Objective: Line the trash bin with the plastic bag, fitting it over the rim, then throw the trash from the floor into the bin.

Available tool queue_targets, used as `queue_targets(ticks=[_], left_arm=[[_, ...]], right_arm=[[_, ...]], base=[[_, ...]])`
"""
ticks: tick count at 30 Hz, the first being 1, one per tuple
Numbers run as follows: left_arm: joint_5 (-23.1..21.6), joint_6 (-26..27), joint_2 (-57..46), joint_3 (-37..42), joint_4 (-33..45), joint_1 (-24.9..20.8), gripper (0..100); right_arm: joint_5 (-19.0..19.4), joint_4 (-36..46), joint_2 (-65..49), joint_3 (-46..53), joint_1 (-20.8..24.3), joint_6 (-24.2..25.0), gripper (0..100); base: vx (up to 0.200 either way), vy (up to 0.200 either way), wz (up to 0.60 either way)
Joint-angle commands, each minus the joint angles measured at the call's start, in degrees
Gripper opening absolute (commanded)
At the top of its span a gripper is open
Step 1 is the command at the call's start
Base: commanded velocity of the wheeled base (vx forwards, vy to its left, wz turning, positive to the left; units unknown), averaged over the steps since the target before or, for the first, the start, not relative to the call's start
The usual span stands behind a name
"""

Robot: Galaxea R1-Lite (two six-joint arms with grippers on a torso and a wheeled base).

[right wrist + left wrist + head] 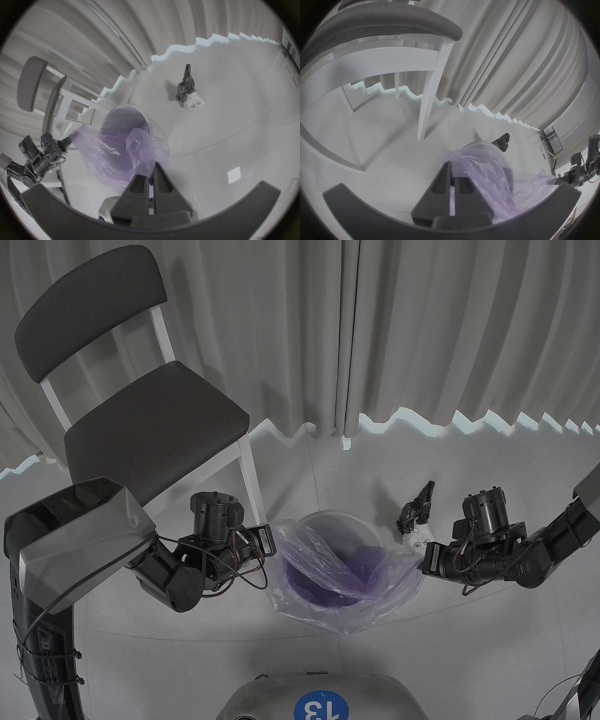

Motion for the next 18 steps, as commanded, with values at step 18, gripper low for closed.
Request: queue_targets(ticks=[18], left_arm=[[0.23, 1.14, 1.01, 3.48, -7.16, -1.76, 0]], right_arm=[[-3.32, 2.12, 11.34, -6.86, -2.67, -9.75, 0]], base=[[0.0, 0.0, 0.0]])
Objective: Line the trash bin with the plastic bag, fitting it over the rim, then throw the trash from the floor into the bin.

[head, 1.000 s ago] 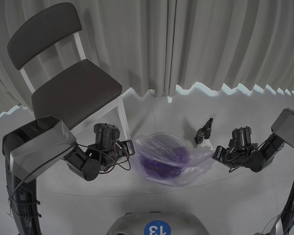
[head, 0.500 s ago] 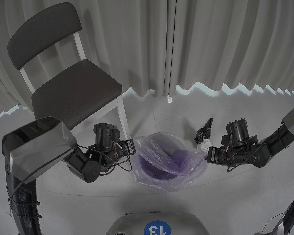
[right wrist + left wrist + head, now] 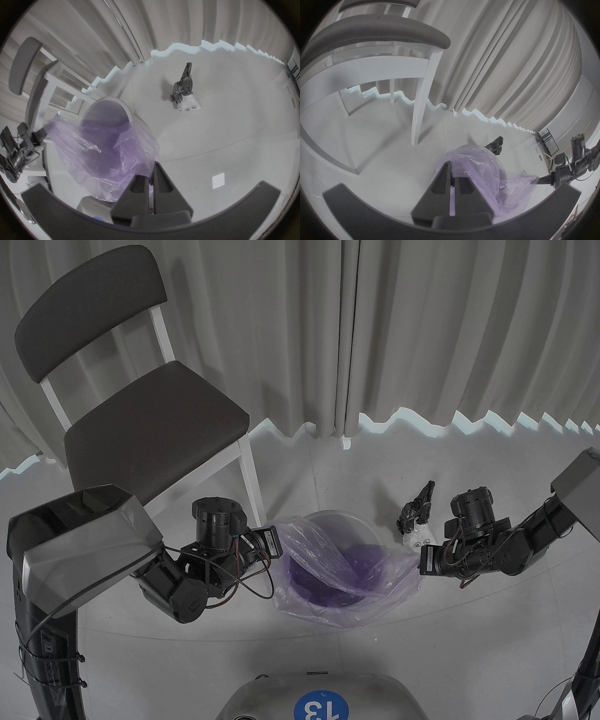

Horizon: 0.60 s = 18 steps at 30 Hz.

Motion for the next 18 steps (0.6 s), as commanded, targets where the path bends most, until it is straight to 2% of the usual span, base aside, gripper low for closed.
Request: queue_targets(ticks=[1, 11, 18], left_arm=[[-0.03, 0.21, 0.86, 0.81, -0.02, -0.37, 0], [-0.03, 0.3, 3.58, 0.11, -1.69, -0.28, 0], [-0.11, 0.21, 7.1, -2.79, -1.69, 1.04, 0]], right_arm=[[-0.89, 0.16, 2.72, -0.31, -0.25, -0.92, 0], [-0.98, 0.34, 4.04, -0.39, -0.69, -1.27, 0], [-0.89, -0.28, 8.26, -2.77, -4.82, -1.53, 0]], base=[[0.0, 0.0, 0.0], [0.0, 0.0, 0.0], [0.0, 0.0, 0.0]])
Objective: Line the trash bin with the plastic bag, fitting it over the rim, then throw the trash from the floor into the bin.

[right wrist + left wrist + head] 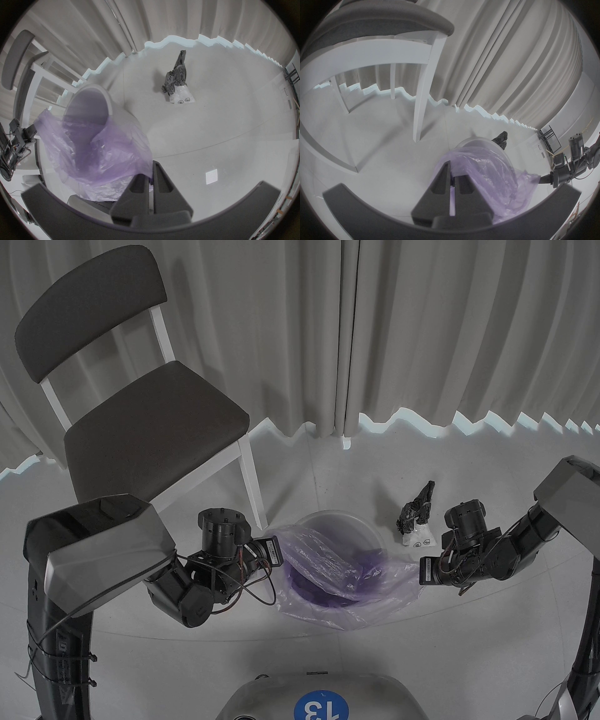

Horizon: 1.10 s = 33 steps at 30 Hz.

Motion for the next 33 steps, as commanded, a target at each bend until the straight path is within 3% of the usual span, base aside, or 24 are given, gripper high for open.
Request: queue_targets(ticks=[1, 8, 14, 25, 33], left_arm=[[-0.03, -0.18, 2.16, -1.09, -0.02, 0.12, 0], [0.15, -0.62, 1.54, -0.3, -0.11, -1.73, 0], [0.06, -0.62, 1.1, 0.23, -0.11, -1.47, 0], [-2.4, -0.54, 1.28, -0.74, 0.16, 2.75, 0], [-2.67, -0.71, 1.63, -3.11, 0.42, 5.13, 0]], right_arm=[[0.1, -0.01, 2.95, -1.76, -2.76, -0.2, 0], [0.28, 0.34, 4.71, -5.54, -6.28, -1.35, 0], [0.36, 0.52, 5.41, -6.33, -5.92, -1.26, 0], [0.1, -0.1, 1.89, -1.24, 2.51, -0.73, 0], [0.01, -0.1, 1.37, -2.2, 4.71, -0.73, 0]], base=[[0.0, 0.0, 0.0], [0.0, 0.0, 0.0], [0.0, 0.0, 0.0], [0.0, 0.0, 0.0], [0.0, 0.0, 0.0]])
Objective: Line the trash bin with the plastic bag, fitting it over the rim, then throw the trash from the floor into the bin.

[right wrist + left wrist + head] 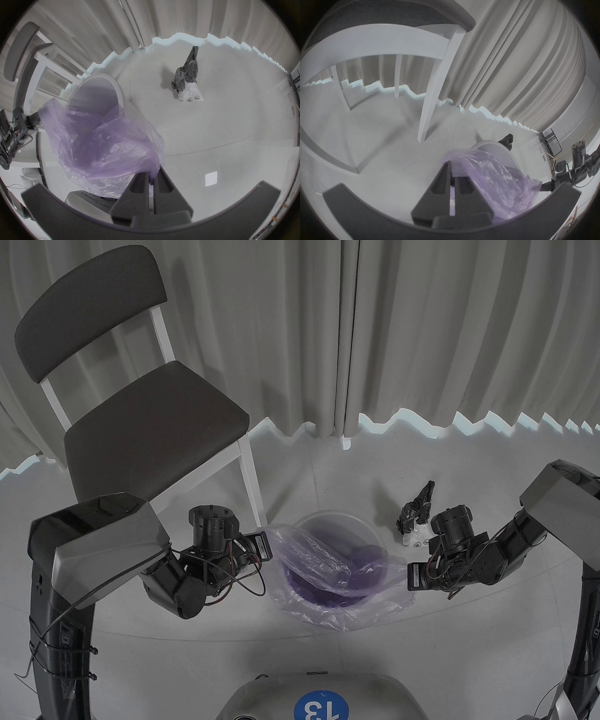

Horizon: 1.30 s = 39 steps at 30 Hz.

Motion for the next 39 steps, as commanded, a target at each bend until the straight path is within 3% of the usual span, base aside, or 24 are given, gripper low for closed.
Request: queue_targets(ticks=[1, 22, 39], left_arm=[[0.04, -0.17, 0.2, -0.77, -0.27, 0.98, 0], [0.22, -1.75, 1.61, 0.63, -2.64, -3.06, 0], [0.13, -1.84, 4.07, -2.0, -4.22, -0.34, 0]], right_arm=[[0.01, -0.05, -0.31, -0.74, 0.6, -0.1, 0], [0.1, 0.56, 5.58, -8.12, -5.38, -0.36, 0], [0.19, 0.04, 2.85, -5.66, -2.04, -0.45, 0]], base=[[0.0, 0.0, 0.0], [0.0, 0.0, 0.0], [0.0, 0.0, 0.0]])
